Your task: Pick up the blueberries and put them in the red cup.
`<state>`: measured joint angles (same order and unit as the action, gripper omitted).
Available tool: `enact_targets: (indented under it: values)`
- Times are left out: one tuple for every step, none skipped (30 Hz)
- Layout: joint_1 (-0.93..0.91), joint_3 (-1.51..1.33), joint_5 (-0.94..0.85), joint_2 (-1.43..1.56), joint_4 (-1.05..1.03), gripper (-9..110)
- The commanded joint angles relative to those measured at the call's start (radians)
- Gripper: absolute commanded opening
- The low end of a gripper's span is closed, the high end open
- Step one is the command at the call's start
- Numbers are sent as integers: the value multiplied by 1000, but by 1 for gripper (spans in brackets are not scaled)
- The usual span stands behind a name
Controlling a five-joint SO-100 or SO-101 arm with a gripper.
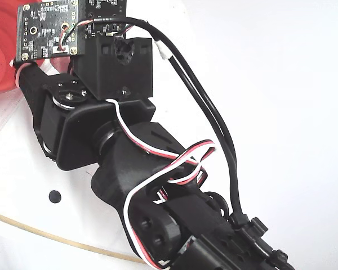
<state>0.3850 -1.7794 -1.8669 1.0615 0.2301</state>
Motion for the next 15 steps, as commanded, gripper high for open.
enact_targets:
  values:
    - [-2, 20, -8, 166, 26, 17]
    - [-5, 15, -8, 170, 25, 17]
    - [-11, 9, -9, 176, 25, 17]
    - [-15, 6, -9, 178, 25, 17]
    - [-20, 3, -9, 179, 25, 17]
    - [-26, 2, -9, 183, 23, 17]
    - [-32, -3, -9, 187, 21, 17]
    - [-38, -8, -8, 192, 21, 17]
    - [-44, -9, -8, 196, 18, 17]
    - [-49, -11, -8, 198, 17, 17]
    - [-54, -14, -8, 199, 17, 17]
    - [-58, -15, -8, 204, 14, 17]
    - [-63, -18, -8, 209, 11, 17]
    - [-67, -21, -8, 212, 9, 17]
    - [-74, -23, -8, 215, 8, 17]
